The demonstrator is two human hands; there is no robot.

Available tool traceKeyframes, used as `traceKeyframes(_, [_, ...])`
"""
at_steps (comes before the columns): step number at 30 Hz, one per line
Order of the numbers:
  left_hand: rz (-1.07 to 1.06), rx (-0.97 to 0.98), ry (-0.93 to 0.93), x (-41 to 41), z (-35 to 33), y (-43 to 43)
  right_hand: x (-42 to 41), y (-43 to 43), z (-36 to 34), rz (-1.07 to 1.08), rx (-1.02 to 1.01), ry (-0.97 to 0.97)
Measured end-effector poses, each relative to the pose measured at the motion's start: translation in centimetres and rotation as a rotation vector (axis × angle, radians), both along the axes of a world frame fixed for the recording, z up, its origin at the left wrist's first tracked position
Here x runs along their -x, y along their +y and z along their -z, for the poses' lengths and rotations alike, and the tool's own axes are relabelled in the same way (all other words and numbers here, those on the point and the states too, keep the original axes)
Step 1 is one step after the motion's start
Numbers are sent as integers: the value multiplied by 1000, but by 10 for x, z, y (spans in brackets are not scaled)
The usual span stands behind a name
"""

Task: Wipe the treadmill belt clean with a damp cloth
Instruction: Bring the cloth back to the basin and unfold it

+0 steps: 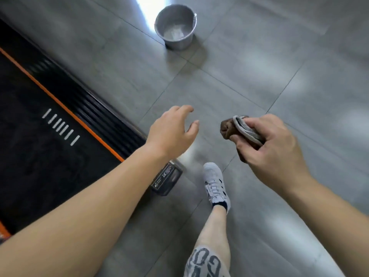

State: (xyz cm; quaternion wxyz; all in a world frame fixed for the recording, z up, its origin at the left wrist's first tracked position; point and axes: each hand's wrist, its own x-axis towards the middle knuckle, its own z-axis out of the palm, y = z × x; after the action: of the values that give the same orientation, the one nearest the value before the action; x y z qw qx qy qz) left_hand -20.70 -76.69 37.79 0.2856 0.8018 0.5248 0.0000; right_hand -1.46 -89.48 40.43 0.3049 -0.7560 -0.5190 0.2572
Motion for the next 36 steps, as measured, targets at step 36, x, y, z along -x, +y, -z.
traceKeyframes(36, [-758,621,-842,-206,285,635,-193,767,304,-255,363,450])
